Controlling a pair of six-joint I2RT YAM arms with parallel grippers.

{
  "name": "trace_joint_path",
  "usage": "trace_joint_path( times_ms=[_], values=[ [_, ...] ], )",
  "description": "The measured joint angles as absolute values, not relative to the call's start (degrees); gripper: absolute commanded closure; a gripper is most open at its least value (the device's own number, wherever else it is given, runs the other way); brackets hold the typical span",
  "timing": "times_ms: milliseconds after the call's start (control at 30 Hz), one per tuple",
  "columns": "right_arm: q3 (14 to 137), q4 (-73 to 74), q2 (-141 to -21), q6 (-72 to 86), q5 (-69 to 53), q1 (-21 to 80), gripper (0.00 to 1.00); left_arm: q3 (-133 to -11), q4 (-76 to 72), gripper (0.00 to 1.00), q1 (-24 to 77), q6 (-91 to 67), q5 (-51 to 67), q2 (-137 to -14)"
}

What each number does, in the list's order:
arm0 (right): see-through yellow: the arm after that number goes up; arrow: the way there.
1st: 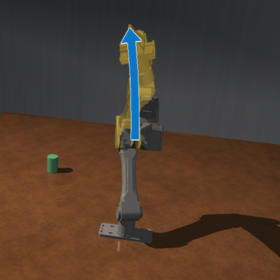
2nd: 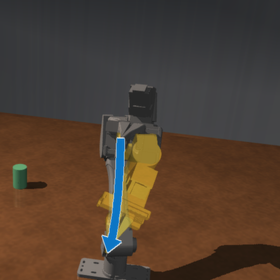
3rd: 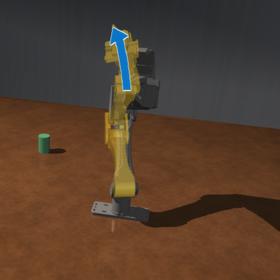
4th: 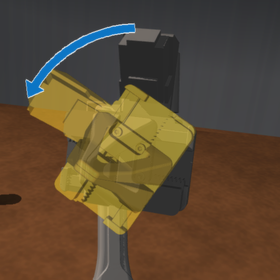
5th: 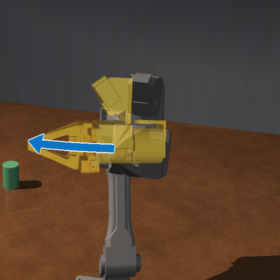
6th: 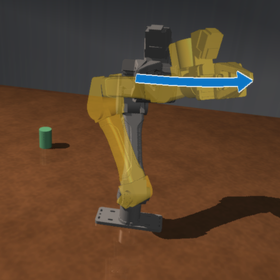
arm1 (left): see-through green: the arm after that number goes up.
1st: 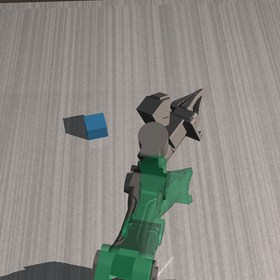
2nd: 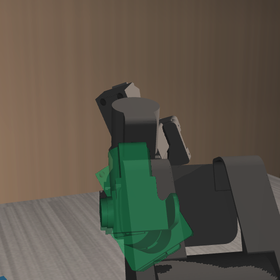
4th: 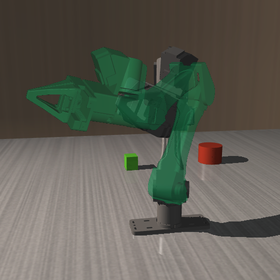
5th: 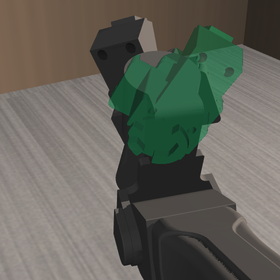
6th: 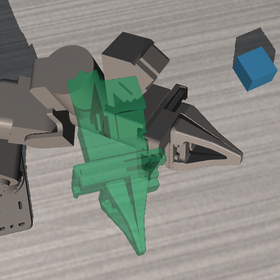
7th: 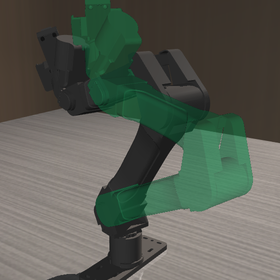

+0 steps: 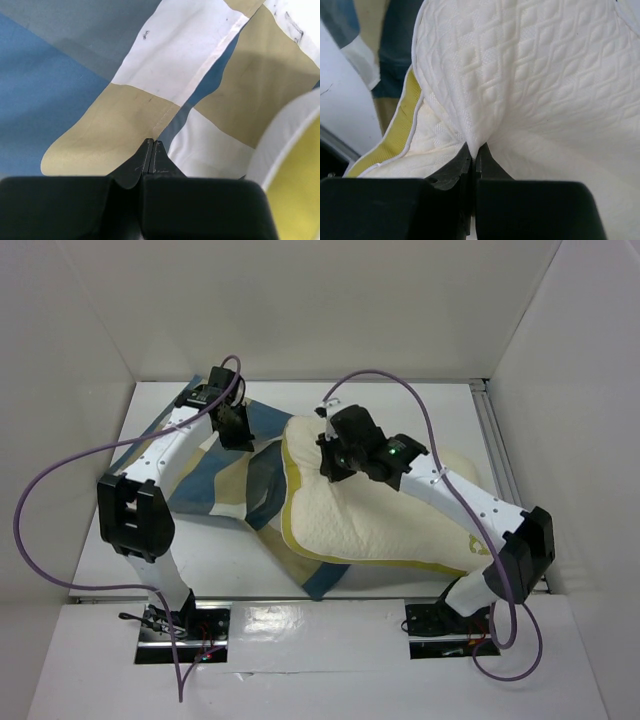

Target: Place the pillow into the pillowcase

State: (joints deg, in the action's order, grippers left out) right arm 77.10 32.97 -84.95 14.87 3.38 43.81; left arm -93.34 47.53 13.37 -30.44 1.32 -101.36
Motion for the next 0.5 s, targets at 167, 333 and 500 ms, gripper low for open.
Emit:
trace_joint_path(
  times_ms=[167, 333, 500],
  values=[
    [82.7, 38.1, -85.3, 10.2, -4.3, 43.0, 1.0, -92.4, 47.2, 1.0, 13.0, -30.5, 2.6, -101.4],
    [80.0, 40.6, -85.5, 8.6, -8.6, 43.0, 1.0, -92.3, 47.1, 1.0, 12.0, -30.3, 4.6, -100.3],
    [78.3, 42.0, -88.8, 8.3, -10.3, 43.3, 1.0, -92.3, 47.0, 1.0, 10.7, -30.1, 6.5, -97.4]
  ],
)
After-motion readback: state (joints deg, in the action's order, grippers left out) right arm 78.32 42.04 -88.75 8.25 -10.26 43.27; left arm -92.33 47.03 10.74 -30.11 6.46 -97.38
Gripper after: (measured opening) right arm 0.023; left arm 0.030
